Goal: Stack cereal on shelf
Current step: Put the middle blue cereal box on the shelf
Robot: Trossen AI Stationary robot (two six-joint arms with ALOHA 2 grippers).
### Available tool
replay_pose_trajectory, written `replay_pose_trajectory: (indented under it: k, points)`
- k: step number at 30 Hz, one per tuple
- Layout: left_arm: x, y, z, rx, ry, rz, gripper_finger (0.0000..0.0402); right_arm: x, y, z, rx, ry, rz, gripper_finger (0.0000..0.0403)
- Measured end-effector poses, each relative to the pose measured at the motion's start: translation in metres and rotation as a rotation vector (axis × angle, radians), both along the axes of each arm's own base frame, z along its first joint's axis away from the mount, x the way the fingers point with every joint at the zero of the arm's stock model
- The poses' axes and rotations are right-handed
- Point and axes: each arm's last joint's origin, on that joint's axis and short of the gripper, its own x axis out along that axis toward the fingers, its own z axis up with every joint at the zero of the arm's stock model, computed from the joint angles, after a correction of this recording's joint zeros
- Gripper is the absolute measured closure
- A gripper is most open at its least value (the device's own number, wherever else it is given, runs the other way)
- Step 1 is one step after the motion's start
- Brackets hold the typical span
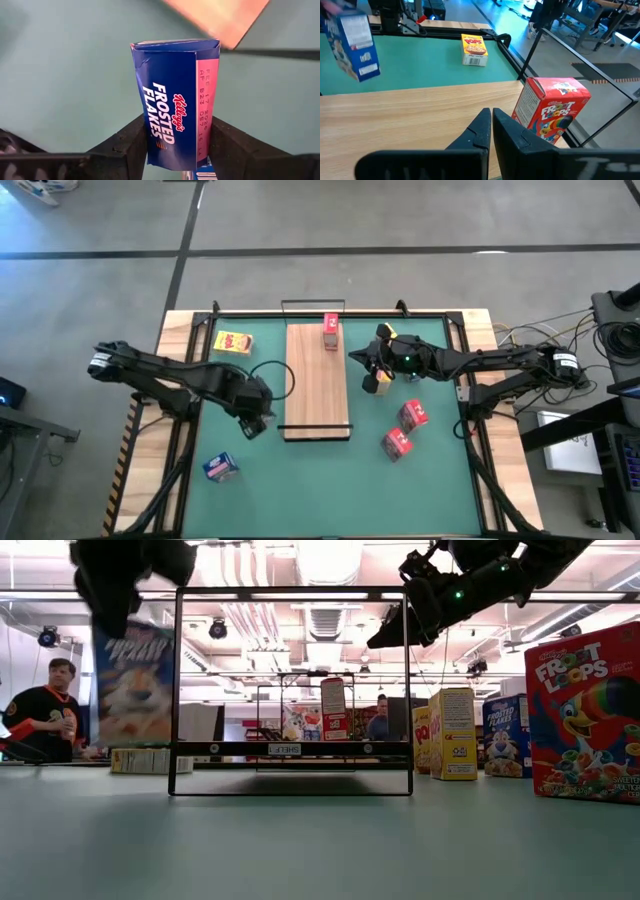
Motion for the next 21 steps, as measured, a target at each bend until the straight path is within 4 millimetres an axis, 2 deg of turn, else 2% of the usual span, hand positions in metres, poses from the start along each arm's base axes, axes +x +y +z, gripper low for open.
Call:
replay_pose_trajectory:
  k: [8, 12, 16, 21]
  points:
    - [0.001, 0.017, 0.057, 0.289, -0.001, -0.111, 0.0240, 0.000, 0.000, 0.000, 0.006, -0.002, -0.002, 0.0394]
    - [0.014, 0.025, 0.078, 0.373, -0.046, -0.298, 0.0240, 0.000, 0.000, 0.000, 0.005, -0.001, -0.002, 0.0394]
    - [0.034, 0.033, 0.085, 0.443, -0.044, -0.527, 0.0240, 0.000, 0.000, -0.001, 0.005, 0.011, -0.001, 0.0394]
    - [0.054, 0.046, 0.078, 0.505, 0.049, -0.800, 0.0240, -0.002, 0.001, -0.002, 0.008, 0.031, 0.000, 0.0394]
